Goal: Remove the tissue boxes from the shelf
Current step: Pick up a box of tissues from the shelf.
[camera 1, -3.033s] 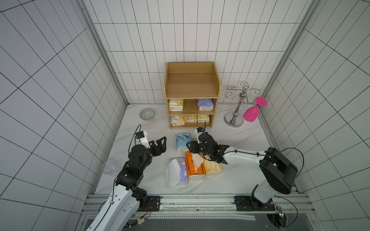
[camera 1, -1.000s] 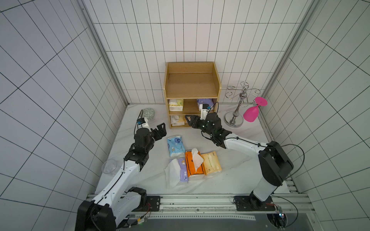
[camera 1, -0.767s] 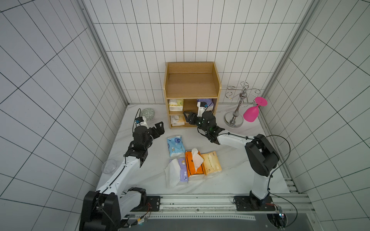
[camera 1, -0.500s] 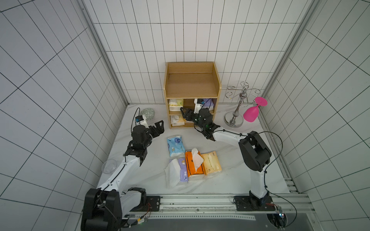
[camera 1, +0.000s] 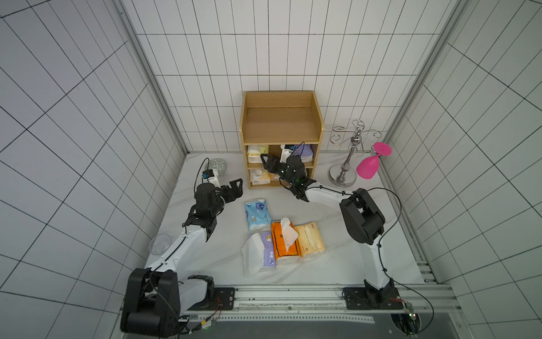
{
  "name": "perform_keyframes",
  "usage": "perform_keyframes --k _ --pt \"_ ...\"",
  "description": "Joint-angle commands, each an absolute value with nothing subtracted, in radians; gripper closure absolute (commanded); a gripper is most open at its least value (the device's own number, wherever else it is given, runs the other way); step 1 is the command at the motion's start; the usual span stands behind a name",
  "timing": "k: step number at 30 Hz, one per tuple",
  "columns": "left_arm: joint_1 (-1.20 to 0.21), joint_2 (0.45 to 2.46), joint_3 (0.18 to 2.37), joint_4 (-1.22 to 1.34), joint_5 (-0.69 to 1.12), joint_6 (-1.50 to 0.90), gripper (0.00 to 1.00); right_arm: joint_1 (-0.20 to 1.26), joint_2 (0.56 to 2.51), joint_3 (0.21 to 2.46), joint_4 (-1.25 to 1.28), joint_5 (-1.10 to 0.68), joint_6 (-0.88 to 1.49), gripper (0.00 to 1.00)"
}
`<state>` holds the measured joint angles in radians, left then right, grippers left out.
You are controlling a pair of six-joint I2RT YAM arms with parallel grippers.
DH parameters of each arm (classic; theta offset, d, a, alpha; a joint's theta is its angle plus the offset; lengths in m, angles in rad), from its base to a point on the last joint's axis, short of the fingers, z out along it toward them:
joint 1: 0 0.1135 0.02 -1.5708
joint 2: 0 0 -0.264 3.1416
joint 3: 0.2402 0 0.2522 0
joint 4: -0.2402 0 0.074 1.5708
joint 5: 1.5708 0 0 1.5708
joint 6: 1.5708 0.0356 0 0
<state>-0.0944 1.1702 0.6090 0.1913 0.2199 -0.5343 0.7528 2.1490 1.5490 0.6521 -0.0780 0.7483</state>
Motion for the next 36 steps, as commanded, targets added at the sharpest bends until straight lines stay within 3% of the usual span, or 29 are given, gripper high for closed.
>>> perform_keyframes --k 1,4,10,26,28,32,36 --pt "-0.089 1.187 0.620 0.212 0.234 -0.508 0.02 0.743 2.187 1.607 0.655 -0.063 0.711 0.47" --pt "-0.089 1.187 0.618 0.202 0.227 -0.502 0.02 0.744 2.174 1.596 0.657 -0.068 0.716 0.73" --pt "-0.088 1.163 0.610 0.197 0.235 -0.499 0.02 0.746 2.096 1.521 0.652 -0.101 0.712 0.99" --pt "-0.094 1.057 0.629 0.157 0.311 -0.631 0.03 0.746 1.906 1.252 0.626 -0.163 0.719 1.00" --pt "-0.095 1.059 0.639 0.166 0.336 -0.650 0.03 0.746 1.891 1.230 0.626 -0.164 0.714 0.90" --pt "-0.097 1.086 0.652 0.203 0.386 -0.682 0.03 0.744 1.856 1.206 0.606 -0.163 0.697 0.50" --pt "-0.102 1.104 0.664 0.206 0.400 -0.688 0.03 0.741 1.820 1.208 0.578 -0.153 0.674 0.36"
